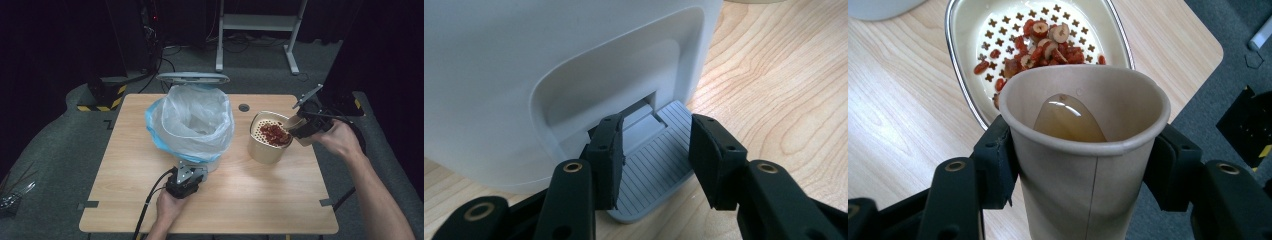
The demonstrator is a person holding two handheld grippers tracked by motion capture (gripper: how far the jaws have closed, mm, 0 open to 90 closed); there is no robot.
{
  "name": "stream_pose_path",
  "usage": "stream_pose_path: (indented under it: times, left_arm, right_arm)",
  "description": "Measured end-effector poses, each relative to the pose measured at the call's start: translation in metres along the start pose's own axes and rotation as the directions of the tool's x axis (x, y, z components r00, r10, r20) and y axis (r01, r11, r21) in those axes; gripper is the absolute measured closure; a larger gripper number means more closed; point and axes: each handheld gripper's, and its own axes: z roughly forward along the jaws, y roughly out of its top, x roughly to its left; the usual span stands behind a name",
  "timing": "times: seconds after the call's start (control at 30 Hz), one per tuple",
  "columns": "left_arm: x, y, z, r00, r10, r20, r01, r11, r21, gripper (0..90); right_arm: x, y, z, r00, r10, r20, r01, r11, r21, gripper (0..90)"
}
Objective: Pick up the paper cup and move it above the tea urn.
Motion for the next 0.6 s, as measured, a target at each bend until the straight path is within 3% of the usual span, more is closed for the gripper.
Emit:
stream_pose_path:
  times: [0.23,0.5,0.6]
  left_arm:
    - [-0.001,0.000,0.001,0.9999,-0.011,0.001,0.011,0.9999,-0.009,57.2]
    - [0.000,0.000,0.000,1.0000,-0.005,0.000,0.005,1.0000,-0.002,57.1]
    - [-0.001,0.000,0.001,0.9997,-0.021,0.009,0.021,0.9997,-0.009,57.1]
  right_arm:
    - [0.001,0.009,-0.002,0.9991,-0.042,0.010,0.041,0.997,0.058,40.2]
    - [0.002,0.016,0.000,0.9982,-0.060,-0.004,0.060,0.994,0.095,40.2]
    - [0.003,0.019,0.002,0.9978,-0.066,-0.009,0.066,0.992,0.112,40.2]
